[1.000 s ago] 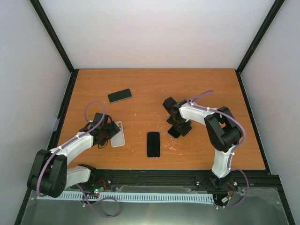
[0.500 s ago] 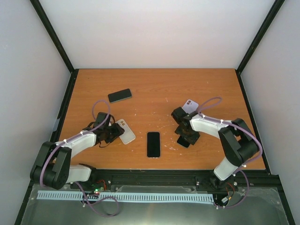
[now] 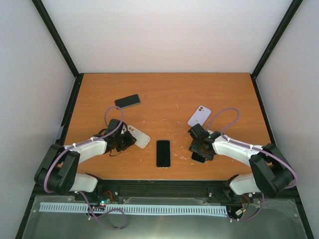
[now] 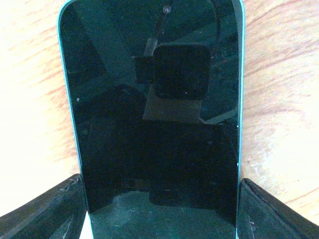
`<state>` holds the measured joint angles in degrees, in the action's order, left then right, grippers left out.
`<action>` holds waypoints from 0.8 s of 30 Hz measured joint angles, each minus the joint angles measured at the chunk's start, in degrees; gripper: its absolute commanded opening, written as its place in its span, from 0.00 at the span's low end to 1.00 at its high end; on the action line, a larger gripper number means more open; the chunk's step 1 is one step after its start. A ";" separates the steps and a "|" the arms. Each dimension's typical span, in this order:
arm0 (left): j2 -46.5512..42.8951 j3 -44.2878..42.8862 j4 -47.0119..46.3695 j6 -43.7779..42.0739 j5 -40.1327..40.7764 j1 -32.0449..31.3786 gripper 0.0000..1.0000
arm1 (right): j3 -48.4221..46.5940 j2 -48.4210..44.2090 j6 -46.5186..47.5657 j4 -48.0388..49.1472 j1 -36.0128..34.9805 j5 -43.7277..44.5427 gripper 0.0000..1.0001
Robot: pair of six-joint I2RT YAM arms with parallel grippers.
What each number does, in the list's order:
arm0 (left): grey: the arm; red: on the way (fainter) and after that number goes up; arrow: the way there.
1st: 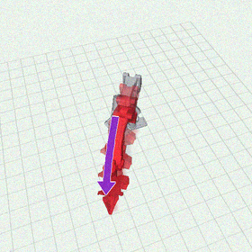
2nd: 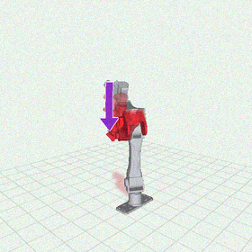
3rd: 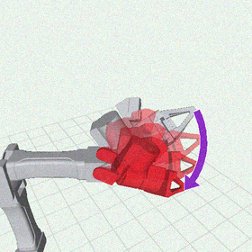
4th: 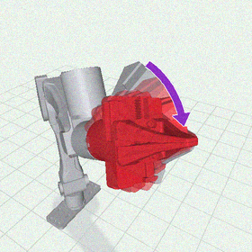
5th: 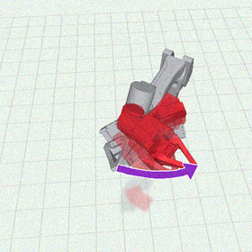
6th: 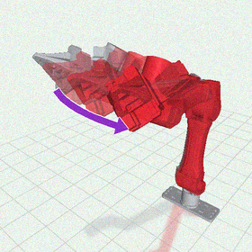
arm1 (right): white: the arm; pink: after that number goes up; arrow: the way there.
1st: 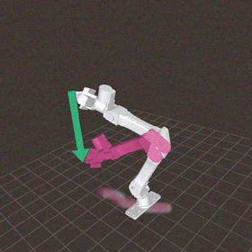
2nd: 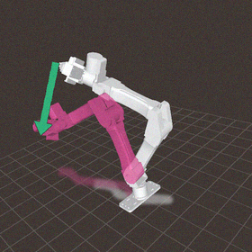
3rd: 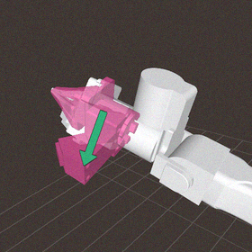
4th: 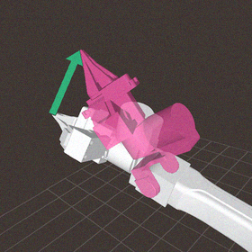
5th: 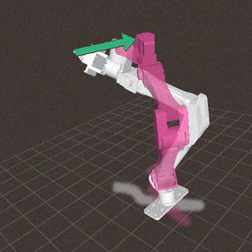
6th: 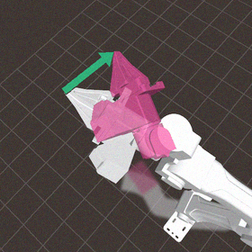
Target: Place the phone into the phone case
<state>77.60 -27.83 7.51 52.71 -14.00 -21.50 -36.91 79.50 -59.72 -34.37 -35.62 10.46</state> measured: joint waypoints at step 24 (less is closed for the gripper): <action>4.90 -4.96 3.21 -1.25 4.50 -0.31 0.00 | 6.01 -15.63 9.40 6.67 -5.46 -11.56 0.63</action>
<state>82.50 -32.80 10.72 51.46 -9.50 -21.80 -30.89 63.88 -50.33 -27.70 -41.08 -1.10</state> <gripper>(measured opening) 0.013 0.745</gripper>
